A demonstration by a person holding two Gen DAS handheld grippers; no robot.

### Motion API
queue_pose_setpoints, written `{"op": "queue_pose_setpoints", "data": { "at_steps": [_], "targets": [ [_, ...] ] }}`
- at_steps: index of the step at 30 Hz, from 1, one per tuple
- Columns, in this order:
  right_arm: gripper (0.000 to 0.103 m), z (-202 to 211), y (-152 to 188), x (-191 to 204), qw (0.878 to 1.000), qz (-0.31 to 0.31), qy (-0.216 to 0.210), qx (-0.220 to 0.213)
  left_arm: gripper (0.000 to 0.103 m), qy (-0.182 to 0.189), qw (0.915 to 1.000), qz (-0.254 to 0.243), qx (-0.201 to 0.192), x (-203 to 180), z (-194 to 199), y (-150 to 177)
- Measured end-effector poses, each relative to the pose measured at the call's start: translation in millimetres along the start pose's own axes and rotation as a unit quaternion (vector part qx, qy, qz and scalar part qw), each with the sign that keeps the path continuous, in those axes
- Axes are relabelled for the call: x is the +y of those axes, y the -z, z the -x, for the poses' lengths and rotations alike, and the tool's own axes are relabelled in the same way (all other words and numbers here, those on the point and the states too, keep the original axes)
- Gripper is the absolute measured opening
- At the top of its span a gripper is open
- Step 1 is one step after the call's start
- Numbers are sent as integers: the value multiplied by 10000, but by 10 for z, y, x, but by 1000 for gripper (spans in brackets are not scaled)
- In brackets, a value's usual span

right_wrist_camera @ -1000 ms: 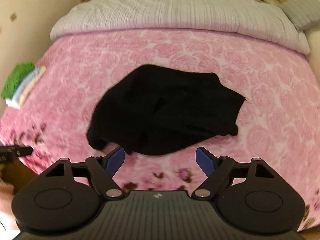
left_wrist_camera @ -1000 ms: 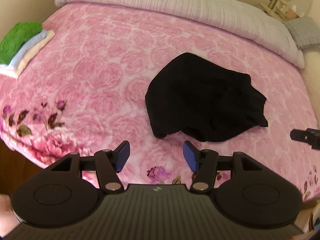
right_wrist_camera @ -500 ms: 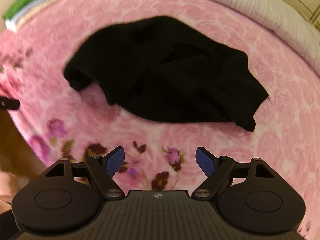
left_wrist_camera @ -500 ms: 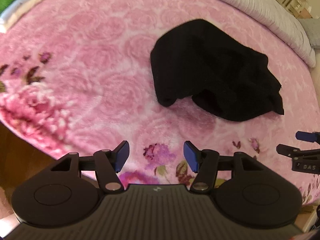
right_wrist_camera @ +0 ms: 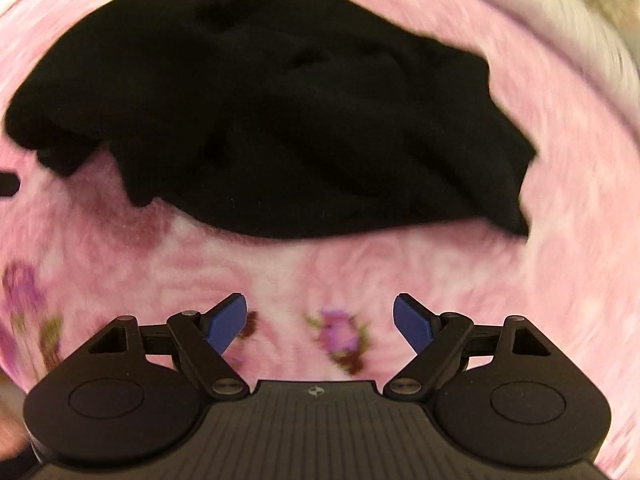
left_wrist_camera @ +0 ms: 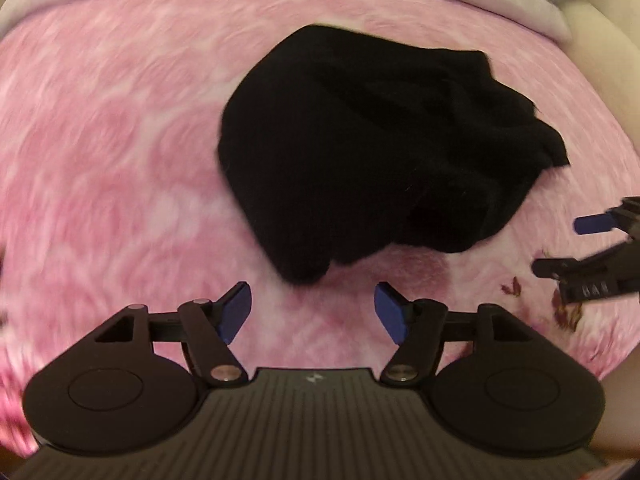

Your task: Fold clothes

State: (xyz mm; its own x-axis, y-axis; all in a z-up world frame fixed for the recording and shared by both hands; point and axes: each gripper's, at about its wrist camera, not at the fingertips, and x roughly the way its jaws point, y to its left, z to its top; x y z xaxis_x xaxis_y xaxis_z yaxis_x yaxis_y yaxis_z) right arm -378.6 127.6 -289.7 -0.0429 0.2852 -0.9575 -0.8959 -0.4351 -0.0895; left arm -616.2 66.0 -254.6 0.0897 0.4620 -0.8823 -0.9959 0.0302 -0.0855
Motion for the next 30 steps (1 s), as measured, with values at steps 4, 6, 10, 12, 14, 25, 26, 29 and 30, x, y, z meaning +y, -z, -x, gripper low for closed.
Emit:
{"op": "queue_pose_setpoints", "data": {
  "at_steps": [4, 6, 10, 12, 14, 25, 26, 29, 30],
  "targets": [
    [81, -142, 74, -566, 9544, -2771, -1106, -105, 64, -116, 9965, -757, -338, -83, 8, -75],
    [81, -212, 211, -860, 8959, -4120, -1613, -406, 68, -176, 9926, -1073, -532, -120, 26, -100],
    [80, -393, 326, -1125, 8232, -5239, -2027, -821, 69, -202, 9819, -1709, -788, -243, -8, -117],
    [77, -478, 301, -1160, 8113, -5358, -2126, -973, 64, -186, 9747, -2052, -863, -310, -69, -136],
    [67, -582, 251, -1164, 8062, -5399, -2209, -991, 51, -170, 9693, -2290, -878, -342, -152, -171],
    [10, -383, 361, -1235, 7875, -5465, -2535, -1300, 9, 475, 9722, -2106, -908, -333, 75, -432],
    [10, -281, 403, -1297, 7829, -5511, -2513, -1422, 8, 642, 9737, -1983, -924, -352, 141, -488],
    [10, 71, 529, -1550, 7666, -5655, -2384, -1890, 8, 1283, 9761, -1452, -983, -424, 383, -672],
    [10, 198, 553, -1664, 7619, -5677, -2334, -2067, 8, 1506, 9747, -1276, -1046, -471, 468, -718]
  ]
}}
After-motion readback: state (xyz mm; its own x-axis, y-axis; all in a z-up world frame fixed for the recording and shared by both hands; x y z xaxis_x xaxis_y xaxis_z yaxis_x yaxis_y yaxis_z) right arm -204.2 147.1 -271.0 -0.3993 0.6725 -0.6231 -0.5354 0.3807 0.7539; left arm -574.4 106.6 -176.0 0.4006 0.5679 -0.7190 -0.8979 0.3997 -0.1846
